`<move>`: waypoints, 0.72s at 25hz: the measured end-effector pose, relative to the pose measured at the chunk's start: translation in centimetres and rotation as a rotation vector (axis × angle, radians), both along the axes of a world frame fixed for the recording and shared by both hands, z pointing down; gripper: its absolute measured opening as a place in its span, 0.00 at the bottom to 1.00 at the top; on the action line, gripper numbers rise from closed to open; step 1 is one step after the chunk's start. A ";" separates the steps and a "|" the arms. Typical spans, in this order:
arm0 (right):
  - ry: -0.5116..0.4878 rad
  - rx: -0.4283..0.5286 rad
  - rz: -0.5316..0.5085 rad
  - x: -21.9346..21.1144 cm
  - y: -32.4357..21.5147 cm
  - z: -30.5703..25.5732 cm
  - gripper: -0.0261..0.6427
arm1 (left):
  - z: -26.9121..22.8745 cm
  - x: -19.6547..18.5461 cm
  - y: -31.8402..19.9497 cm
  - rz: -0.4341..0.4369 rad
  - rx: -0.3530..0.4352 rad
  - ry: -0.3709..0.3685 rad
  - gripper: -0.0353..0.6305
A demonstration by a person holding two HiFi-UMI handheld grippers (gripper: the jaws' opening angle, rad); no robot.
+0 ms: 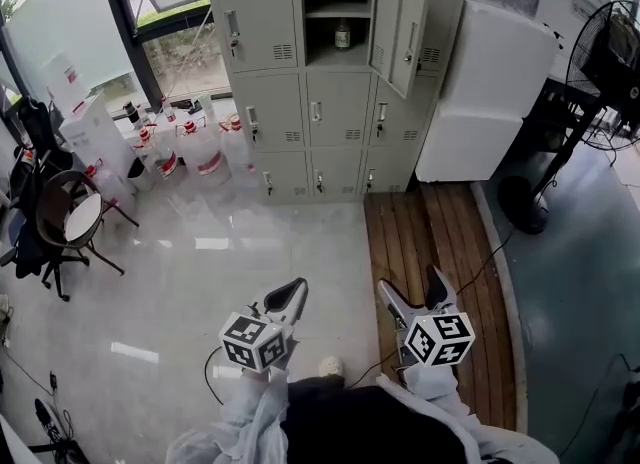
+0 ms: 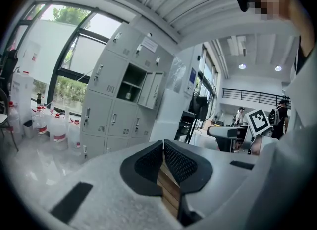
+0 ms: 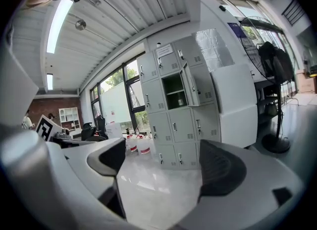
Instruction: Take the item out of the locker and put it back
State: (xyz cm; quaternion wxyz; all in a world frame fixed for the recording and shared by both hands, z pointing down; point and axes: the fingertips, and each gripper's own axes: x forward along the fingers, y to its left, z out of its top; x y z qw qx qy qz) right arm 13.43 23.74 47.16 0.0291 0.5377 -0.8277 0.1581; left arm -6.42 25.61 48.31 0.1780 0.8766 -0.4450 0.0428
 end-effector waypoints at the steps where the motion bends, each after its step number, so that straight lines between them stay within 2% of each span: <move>1: 0.000 0.001 0.000 -0.2 -0.7 0.0 0.71 | 0.0 -0.2 -0.6 0.002 0.001 -0.001 0.07; 10: -0.021 0.002 0.016 -1.6 -4.9 0.0 0.71 | 0.0 -2.3 -4.5 0.008 -0.002 -0.009 0.07; 18: -0.033 -0.022 0.014 -1.7 -5.2 0.3 0.71 | 0.7 -2.8 -5.2 0.000 -0.025 -0.008 0.08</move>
